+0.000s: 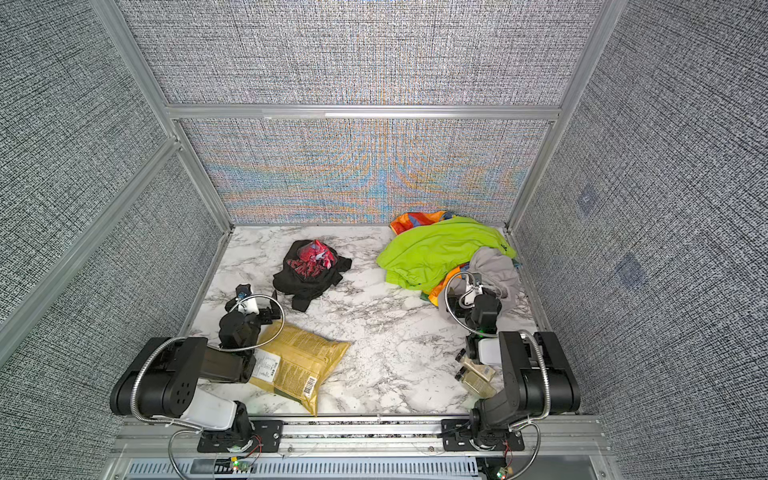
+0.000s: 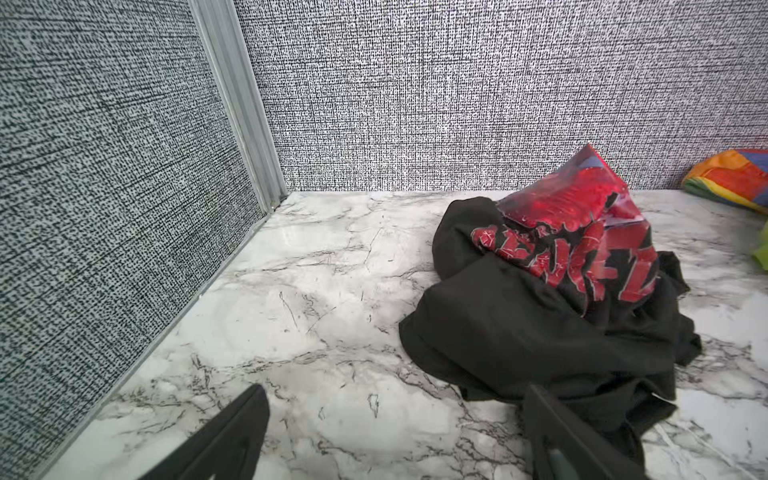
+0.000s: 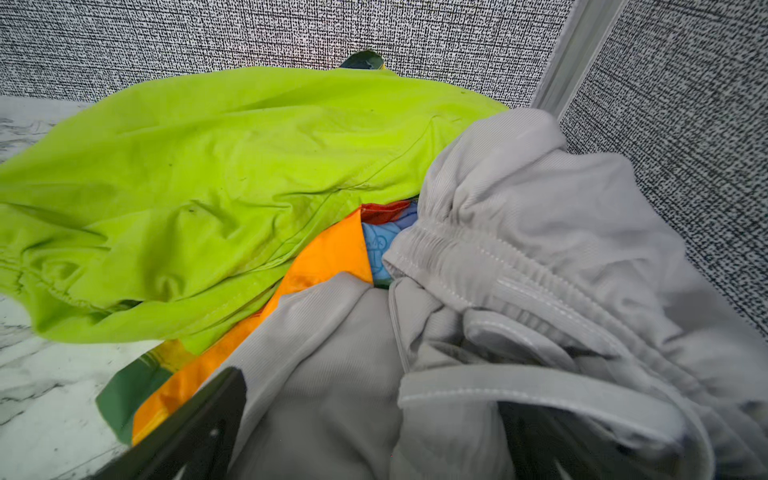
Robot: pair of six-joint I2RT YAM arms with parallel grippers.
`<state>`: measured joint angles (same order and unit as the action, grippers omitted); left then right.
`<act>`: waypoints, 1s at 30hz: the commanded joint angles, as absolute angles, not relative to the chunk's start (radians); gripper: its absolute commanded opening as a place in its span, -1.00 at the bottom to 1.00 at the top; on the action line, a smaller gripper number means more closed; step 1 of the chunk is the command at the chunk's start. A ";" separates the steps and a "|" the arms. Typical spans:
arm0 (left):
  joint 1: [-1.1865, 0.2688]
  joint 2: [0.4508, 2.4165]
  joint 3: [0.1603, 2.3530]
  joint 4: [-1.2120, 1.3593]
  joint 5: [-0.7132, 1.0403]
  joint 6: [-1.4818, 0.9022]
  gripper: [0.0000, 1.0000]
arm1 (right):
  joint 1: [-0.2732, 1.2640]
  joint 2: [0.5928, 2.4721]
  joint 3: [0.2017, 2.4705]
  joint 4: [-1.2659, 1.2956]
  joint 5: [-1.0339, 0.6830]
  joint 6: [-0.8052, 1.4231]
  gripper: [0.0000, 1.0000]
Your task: Pick out a specific cloth from the pile
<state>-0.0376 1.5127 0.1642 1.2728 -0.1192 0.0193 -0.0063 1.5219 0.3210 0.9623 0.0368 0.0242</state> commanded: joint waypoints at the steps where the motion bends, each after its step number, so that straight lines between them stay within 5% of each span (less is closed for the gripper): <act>1: -0.036 1.522 0.163 1.341 -0.110 0.024 0.97 | -0.007 1.521 0.335 0.969 0.029 0.026 0.98; 15: -0.036 1.515 0.165 1.326 -0.109 0.023 0.97 | -0.008 1.515 0.323 0.988 0.031 0.027 0.98; 18: -0.036 1.513 0.167 1.322 -0.109 0.022 0.97 | -0.009 1.478 0.162 1.236 0.149 0.077 0.98; 21: -0.038 1.515 0.166 1.324 -0.109 0.023 0.97 | -0.008 1.556 0.049 1.538 0.081 0.051 0.98; 23: -0.036 1.514 0.166 1.322 -0.109 0.022 0.97 | -0.001 1.558 0.115 1.447 0.003 0.016 0.98; 25: -0.036 1.514 0.166 1.324 -0.109 0.022 0.97 | 0.003 1.480 0.263 1.047 0.030 0.002 0.98; 30: -0.038 1.515 0.165 1.325 -0.109 0.021 0.97 | 0.006 1.523 0.316 1.013 0.103 0.035 0.98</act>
